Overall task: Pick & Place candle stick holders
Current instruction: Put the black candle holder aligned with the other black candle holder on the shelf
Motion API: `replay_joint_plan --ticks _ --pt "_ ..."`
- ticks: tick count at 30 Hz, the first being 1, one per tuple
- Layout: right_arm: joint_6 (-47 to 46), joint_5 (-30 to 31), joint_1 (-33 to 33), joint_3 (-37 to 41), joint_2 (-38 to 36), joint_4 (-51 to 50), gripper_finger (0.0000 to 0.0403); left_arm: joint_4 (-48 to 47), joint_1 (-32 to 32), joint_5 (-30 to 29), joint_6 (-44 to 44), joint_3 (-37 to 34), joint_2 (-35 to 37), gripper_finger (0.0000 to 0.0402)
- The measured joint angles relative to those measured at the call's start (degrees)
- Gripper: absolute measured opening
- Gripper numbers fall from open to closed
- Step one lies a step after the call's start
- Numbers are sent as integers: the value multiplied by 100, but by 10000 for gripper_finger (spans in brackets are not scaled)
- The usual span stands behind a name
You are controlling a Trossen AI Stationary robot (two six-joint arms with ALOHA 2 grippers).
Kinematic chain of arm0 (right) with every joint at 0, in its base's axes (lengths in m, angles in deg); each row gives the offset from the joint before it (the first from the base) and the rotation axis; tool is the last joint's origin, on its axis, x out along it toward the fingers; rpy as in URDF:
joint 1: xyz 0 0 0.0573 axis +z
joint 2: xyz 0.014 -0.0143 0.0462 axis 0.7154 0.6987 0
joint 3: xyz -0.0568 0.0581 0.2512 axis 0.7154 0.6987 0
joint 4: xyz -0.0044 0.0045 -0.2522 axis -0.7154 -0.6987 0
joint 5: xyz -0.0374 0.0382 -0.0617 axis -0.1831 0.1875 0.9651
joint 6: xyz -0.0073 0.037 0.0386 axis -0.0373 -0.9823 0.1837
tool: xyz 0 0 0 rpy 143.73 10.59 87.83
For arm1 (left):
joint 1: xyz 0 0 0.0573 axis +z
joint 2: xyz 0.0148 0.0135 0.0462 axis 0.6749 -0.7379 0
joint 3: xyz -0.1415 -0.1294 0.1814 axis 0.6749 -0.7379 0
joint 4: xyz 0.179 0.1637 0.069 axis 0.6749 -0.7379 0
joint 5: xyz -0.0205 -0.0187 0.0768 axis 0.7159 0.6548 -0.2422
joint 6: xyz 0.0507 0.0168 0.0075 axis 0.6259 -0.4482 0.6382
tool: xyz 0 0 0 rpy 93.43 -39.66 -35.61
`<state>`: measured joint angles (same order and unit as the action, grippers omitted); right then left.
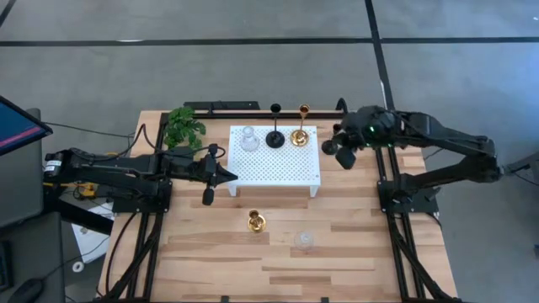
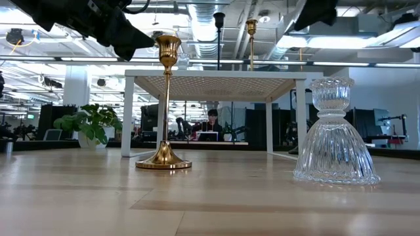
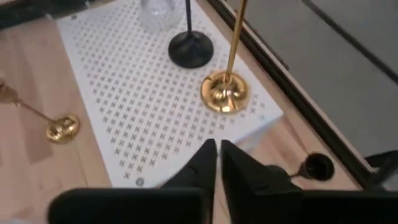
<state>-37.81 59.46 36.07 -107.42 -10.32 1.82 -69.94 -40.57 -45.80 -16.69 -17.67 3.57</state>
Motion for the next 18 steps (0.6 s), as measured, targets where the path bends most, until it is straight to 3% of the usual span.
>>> replay_joint_plan --ticks 9,14,18 --pt "-1153 1716 1438 956 -398 -97 3 0 0 -1 0 0 0 10" --pt "-1916 2195 1957 1831 -655 310 1 1 0 -2 0 0 0 10" --pt "-2106 2224 2173 2551 -812 1167 1 2 1 0 0 0 0 10"
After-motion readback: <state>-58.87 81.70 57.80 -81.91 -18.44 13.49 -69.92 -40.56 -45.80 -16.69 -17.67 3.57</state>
